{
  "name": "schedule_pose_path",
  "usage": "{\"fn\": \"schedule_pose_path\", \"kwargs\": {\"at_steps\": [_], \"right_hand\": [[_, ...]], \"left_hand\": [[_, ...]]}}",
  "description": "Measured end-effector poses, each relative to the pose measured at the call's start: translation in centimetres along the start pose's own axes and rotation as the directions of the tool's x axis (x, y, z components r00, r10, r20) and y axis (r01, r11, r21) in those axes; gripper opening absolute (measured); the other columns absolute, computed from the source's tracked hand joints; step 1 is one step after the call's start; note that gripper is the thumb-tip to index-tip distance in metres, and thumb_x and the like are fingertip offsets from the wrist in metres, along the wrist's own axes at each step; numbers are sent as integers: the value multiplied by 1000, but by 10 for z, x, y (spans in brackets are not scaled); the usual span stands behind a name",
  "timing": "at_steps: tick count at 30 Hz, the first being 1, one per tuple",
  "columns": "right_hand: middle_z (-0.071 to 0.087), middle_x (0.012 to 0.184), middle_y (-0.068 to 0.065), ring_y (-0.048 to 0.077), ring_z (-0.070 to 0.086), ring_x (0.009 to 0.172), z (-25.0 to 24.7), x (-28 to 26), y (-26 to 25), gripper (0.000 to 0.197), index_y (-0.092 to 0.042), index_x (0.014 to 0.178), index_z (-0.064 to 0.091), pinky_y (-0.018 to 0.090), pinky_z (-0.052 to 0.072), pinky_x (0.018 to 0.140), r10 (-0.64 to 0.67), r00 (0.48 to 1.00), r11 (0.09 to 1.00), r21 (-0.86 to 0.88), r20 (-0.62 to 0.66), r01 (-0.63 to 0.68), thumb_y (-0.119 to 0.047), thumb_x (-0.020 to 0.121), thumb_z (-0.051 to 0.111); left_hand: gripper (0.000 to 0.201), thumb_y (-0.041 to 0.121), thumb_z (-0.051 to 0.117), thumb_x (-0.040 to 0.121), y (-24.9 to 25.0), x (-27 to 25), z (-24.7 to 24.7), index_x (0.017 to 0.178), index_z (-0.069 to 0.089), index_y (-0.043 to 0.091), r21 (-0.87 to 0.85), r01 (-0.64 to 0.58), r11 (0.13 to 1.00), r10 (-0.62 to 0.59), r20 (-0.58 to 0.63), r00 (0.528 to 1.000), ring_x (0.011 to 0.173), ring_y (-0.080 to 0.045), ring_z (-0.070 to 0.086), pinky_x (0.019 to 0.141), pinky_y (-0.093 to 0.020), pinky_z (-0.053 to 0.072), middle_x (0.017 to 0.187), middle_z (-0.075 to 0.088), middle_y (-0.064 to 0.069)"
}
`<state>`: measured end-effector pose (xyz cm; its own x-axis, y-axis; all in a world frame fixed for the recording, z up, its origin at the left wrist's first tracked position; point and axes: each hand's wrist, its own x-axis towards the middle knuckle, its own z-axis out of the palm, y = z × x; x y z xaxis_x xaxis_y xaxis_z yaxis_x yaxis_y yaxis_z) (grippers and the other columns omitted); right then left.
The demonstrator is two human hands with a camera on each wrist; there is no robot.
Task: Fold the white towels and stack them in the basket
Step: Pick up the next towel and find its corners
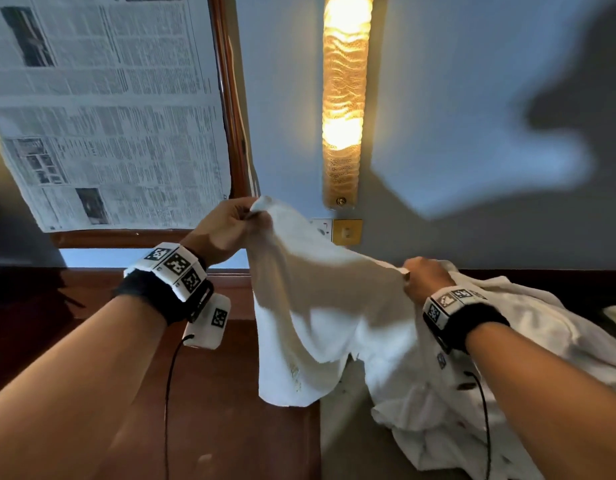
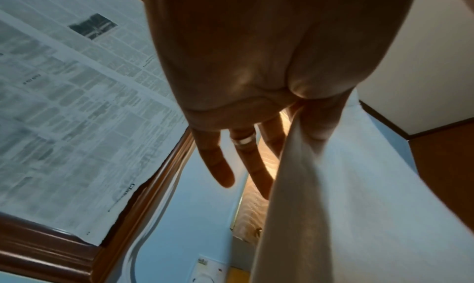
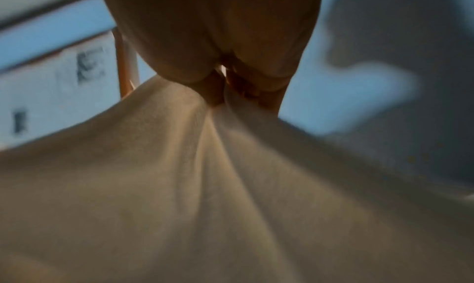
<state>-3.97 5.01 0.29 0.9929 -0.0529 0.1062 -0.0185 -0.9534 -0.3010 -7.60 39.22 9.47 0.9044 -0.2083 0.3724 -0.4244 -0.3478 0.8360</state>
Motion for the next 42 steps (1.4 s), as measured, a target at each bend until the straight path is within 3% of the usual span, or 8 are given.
{"fn": "schedule_pose_path", "kwargs": {"at_steps": [5, 9, 14, 18, 29, 32, 37, 42], "right_hand": [[68, 89, 8, 26, 60, 82, -43, -35, -108, 16, -13, 93, 67, 28, 39, 65, -141, 908, 853, 417, -394, 314, -13, 86, 53], [63, 68, -1, 15, 57, 65, -70, -69, -194, 11, -11, 74, 68, 26, 44, 61, -314, 734, 752, 315, -602, 579, -20, 80, 66], [64, 70, 2, 24, 59, 69, -75, -99, -203, 23, -15, 76, 64, 34, 47, 63, -284, 753, 846, 215, -593, 489, -36, 86, 66], [59, 70, 9, 28, 55, 65, -50, -142, -185, 21, -7, 81, 64, 36, 43, 61, -423, 618, 811, 27, -663, 584, -23, 94, 60], [71, 96, 20, 38, 64, 93, 9, -175, -60, 11, -6, 91, 72, 30, 41, 75, -12, 966, 999, 27, -260, 20, -11, 91, 62], [69, 99, 22, 40, 62, 98, 8, -177, -36, 12, -5, 91, 66, 32, 39, 72, 211, 959, 972, 143, -190, -186, -11, 94, 56], [64, 89, 7, 23, 60, 87, -41, -155, -66, 25, -10, 96, 66, 21, 38, 69, 158, 865, 852, 509, -476, 124, 5, 84, 51], [61, 67, 7, 13, 50, 63, -92, -131, -102, 18, -15, 74, 64, 30, 41, 61, -134, 849, 798, 452, -511, 398, -31, 82, 59]], "left_hand": [[27, 13, 56, 92, 3, -11, -3, 94, 62, -13, -36, -85, 996, 89, 135, 987, 85, -22, 58, 82, -41, 44, 87, 62, -14], [37, 7, 40, 106, 18, -33, 8, 95, 72, 21, -290, -28, 957, 54, 82, 995, 73, -3, 66, 68, -21, 51, 79, 73, 13], [32, 2, 48, 102, 23, -48, 8, 89, 72, 18, -426, -39, 904, 74, 65, 995, 78, -18, 66, 77, -33, 52, 82, 72, -1], [32, 33, 47, 106, 26, -59, 12, 88, 70, 17, -303, -138, 943, 169, 79, 982, 84, -18, 61, 79, -37, 48, 89, 69, -4], [50, 31, 42, 108, 34, -81, 24, 86, 53, -12, -264, -183, 947, 220, 116, 969, 69, -11, 42, 62, -23, 35, 78, 47, -7], [42, 28, 42, 108, 40, -79, 35, 80, 54, 0, -298, -141, 944, 188, 135, 973, 60, -3, 43, 57, -15, 37, 68, 51, 7], [33, 29, 45, 107, 41, -66, 64, 85, 61, 11, -352, -63, 934, 116, 131, 985, 72, -10, 51, 72, -29, 43, 74, 58, 5], [26, 20, 48, 106, 55, -56, 106, 91, 68, 18, -450, -41, 892, 87, 82, 993, 74, -5, 59, 73, -26, 49, 77, 67, 10]]}}
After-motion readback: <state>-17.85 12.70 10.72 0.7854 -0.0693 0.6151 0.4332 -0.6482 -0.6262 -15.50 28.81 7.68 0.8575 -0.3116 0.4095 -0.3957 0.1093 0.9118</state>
